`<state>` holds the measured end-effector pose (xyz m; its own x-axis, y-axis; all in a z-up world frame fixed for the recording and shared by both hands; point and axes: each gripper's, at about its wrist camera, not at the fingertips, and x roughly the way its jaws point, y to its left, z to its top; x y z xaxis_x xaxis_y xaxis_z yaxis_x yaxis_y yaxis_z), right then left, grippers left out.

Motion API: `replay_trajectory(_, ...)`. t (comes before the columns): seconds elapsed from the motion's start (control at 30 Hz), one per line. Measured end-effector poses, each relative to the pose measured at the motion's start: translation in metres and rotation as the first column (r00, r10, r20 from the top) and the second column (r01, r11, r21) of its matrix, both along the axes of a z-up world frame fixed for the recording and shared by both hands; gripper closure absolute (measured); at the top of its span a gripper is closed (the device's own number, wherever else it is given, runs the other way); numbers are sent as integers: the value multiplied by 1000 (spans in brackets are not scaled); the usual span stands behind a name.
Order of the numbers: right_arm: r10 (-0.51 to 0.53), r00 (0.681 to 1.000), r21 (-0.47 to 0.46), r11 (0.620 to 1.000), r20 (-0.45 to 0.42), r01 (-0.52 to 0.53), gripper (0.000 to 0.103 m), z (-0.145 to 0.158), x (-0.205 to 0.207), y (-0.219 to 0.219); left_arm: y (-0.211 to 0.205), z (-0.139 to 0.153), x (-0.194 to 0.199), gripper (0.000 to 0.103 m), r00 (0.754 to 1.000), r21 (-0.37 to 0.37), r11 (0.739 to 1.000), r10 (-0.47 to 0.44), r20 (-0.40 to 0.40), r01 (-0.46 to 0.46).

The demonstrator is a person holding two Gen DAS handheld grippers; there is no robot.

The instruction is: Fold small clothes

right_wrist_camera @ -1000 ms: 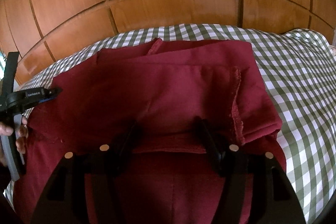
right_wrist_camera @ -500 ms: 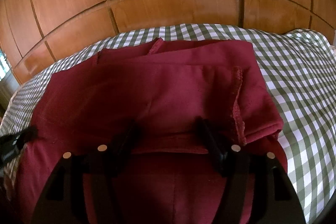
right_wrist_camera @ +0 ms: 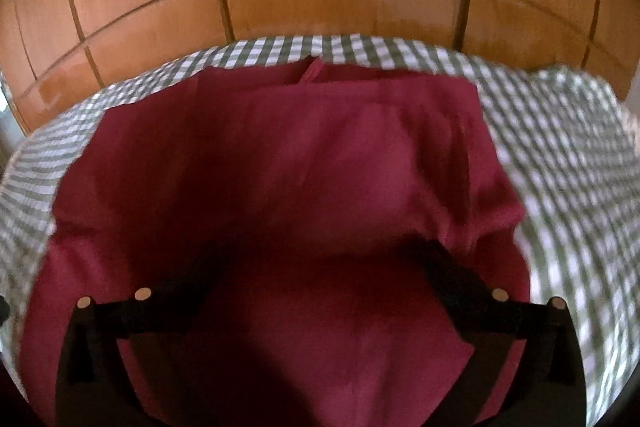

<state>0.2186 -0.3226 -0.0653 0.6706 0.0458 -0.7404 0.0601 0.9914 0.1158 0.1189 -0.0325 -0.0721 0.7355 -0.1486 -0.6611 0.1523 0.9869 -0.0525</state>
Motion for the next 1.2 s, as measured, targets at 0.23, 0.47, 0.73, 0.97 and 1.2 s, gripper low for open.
replay_trajectory(0.23, 15, 999, 42, 999, -45, -13, 2, -5, -55, 6, 5, 6, -24, 44, 999, 20, 1000, -17, 31, 16)
replay_trajectory(0.47, -4, 998, 171, 985, -59, 14, 2, -2, -99, -13, 11, -1, -35, 44, 1000, 17, 1000, -18, 9, 18)
replay_trajectory(0.73, -86, 996, 191, 977, -33, 91, 2, 19, -139, -42, 19, -16, -45, 44, 999, 22, 999, -43, -33, 43)
replay_trajectory(0.97, -159, 984, 157, 973, -77, 169, 2, 13, -172, -72, 32, -35, -57, 44, 986, 19, 993, -115, -119, 118)
replay_trajectory(1.2, -124, 977, 214, 964, -174, 160, 5, -4, -201, -86, 59, -56, -80, 44, 933, -102, 966, -255, -255, 236)
